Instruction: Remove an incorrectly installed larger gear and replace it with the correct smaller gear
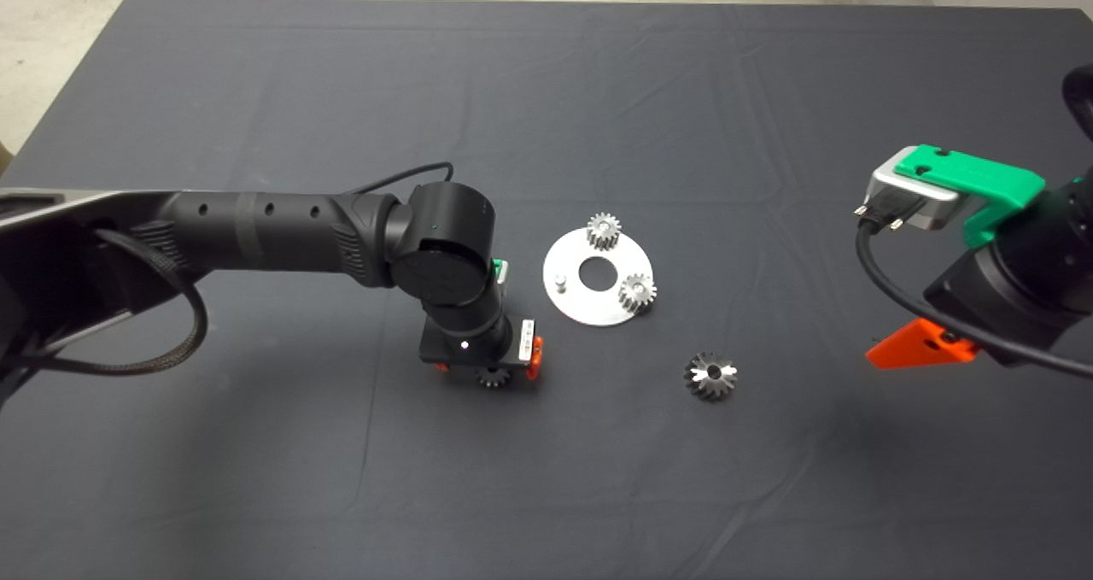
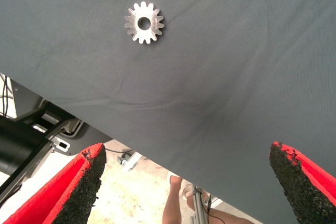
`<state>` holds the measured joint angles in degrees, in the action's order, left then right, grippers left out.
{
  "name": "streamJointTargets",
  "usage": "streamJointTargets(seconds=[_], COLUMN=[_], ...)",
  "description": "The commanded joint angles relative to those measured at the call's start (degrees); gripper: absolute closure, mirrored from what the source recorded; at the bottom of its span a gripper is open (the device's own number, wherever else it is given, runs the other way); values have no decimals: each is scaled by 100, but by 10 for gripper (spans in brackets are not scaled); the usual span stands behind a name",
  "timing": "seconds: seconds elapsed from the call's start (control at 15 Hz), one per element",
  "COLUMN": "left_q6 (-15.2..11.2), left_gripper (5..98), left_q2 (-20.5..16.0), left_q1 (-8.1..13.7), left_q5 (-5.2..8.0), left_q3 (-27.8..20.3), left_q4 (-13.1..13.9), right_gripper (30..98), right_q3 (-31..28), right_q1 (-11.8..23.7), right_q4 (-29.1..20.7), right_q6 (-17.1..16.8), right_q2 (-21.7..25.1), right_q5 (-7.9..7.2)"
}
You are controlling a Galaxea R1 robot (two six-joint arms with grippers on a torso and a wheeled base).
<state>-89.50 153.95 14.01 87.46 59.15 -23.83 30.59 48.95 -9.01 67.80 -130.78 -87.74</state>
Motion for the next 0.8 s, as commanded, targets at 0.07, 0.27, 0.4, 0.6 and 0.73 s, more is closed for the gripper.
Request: streamJointTargets(seconds=[0.07,0.27,0.4,0.6,0.73], left_q6=[3,3,3,12,29], left_gripper=[183,235,238,278,286], left_q2=[202,202,202,202,202], left_q1=[76,76,76,76,76], left_q5=[158,167,167,202,211], left_q3=[-29,-52,-28,-2,-45], left_q4=[-25,-22,-16,-7,-7], right_gripper=[461,461,461,461,461], right_q3=[-21,-19,-19,-19,-28], right_q1=[160,232,239,239,239], right_q4=[-215,-215,-219,-224,-224], right_q6=[40,40,40,40,40], right_q2=[21,12,4,12,12], right_q5=[-675,-677,-680,-680,-675])
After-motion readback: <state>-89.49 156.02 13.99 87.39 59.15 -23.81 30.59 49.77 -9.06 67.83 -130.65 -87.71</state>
